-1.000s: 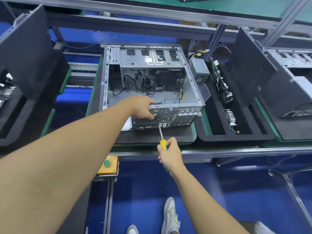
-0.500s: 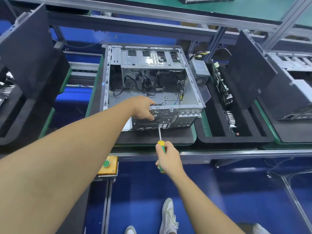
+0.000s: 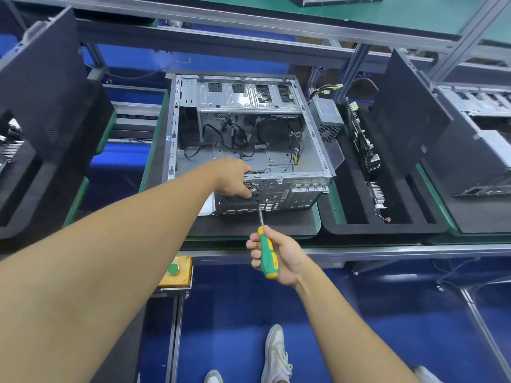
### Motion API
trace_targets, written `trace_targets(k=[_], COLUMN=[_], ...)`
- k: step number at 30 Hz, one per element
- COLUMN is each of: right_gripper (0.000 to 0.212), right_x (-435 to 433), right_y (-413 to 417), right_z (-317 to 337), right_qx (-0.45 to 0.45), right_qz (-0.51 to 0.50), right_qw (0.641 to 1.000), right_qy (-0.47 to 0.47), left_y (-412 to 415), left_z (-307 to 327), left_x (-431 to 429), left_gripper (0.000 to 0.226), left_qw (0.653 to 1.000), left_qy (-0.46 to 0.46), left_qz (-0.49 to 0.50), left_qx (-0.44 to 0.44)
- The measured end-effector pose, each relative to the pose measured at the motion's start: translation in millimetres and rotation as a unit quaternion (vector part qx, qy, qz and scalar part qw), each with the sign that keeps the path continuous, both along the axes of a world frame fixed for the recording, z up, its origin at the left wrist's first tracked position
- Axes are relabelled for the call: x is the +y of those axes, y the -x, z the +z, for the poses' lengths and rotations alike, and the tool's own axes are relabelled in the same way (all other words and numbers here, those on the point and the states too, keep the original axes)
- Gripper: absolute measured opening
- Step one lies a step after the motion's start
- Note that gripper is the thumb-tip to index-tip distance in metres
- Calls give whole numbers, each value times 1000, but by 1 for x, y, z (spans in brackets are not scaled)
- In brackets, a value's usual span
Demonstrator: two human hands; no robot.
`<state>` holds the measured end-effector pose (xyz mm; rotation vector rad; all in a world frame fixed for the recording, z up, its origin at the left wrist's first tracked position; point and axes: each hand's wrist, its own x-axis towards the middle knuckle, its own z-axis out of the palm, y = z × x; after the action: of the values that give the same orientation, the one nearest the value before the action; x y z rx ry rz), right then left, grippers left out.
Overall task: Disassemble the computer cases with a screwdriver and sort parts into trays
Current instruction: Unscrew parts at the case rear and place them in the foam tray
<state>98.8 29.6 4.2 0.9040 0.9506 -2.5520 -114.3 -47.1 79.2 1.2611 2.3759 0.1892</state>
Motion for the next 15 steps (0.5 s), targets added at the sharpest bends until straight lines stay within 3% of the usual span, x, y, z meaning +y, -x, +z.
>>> trace_targets(k=[3, 5, 6, 8, 9, 10, 11, 12, 13, 14, 15], right_gripper=[27, 27, 29, 34, 35, 34, 32, 31, 31, 34, 38], right_x=[-12, -24, -28, -33, -35, -35, -32, -27, -22, -17, -11], right_y=[-1, 0, 0, 1, 1, 1, 2, 3, 5, 5, 4], right_z=[-3, -1, 1, 0, 0, -2, -4, -3, 0, 2, 3], right_qx=[-43, -95, -127, -180, -197, -201, -185, -161, -145, -130, -106], right_qz=[-1, 25, 57, 154, 183, 193, 179, 128, 74, 44, 35], right_qw=[988, 939, 889, 723, 651, 635, 680, 776, 880, 949, 982], right_qy=[-147, -328, -436, -649, -710, -721, -687, -596, -445, -283, -155], left_y=[1, 5, 7, 9, 9, 9, 8, 8, 8, 9, 9], left_z=[2, 4, 6, 12, 14, 16, 16, 15, 14, 12, 11], left_x=[-1, 1, 3, 9, 11, 14, 16, 17, 17, 17, 15], left_gripper=[45, 45, 47, 54, 56, 56, 53, 50, 46, 38, 30], left_qw=[999, 997, 995, 989, 986, 984, 984, 984, 985, 985, 985], left_qy=[15, 39, 60, 112, 131, 145, 152, 156, 153, 146, 138], left_qz=[8, 13, 15, 26, 35, 39, 38, 35, 35, 42, 50], left_qx=[-28, -64, -80, -96, -97, -93, -85, -78, -77, -81, -88])
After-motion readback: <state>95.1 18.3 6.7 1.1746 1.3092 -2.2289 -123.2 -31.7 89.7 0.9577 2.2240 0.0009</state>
